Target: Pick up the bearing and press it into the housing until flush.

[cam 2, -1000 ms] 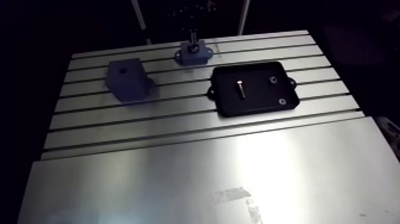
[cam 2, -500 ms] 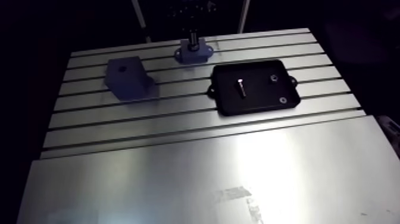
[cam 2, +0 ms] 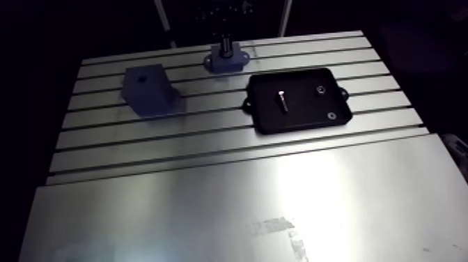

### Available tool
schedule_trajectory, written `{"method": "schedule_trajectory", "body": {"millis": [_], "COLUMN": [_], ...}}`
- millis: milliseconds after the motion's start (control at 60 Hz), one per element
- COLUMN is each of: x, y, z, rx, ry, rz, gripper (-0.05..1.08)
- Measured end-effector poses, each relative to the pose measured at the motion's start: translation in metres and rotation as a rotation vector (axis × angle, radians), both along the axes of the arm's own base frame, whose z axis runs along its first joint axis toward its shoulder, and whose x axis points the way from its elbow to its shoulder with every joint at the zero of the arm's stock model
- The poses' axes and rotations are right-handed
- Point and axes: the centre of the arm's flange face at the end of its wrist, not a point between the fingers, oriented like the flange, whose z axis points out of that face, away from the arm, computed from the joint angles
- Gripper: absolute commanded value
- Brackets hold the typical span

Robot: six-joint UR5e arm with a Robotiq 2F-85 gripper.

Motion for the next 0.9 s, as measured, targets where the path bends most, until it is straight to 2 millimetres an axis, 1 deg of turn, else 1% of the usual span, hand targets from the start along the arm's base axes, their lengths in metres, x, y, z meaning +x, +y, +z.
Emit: {"method": "schedule_trajectory", "body": {"millis": [900], "x": [0.0008], "y": [0.0013], "z": [-0.0020], "rx": [-0.003], "ry": [0.002], "rz": [-0.003], "gripper": [1.08]}}
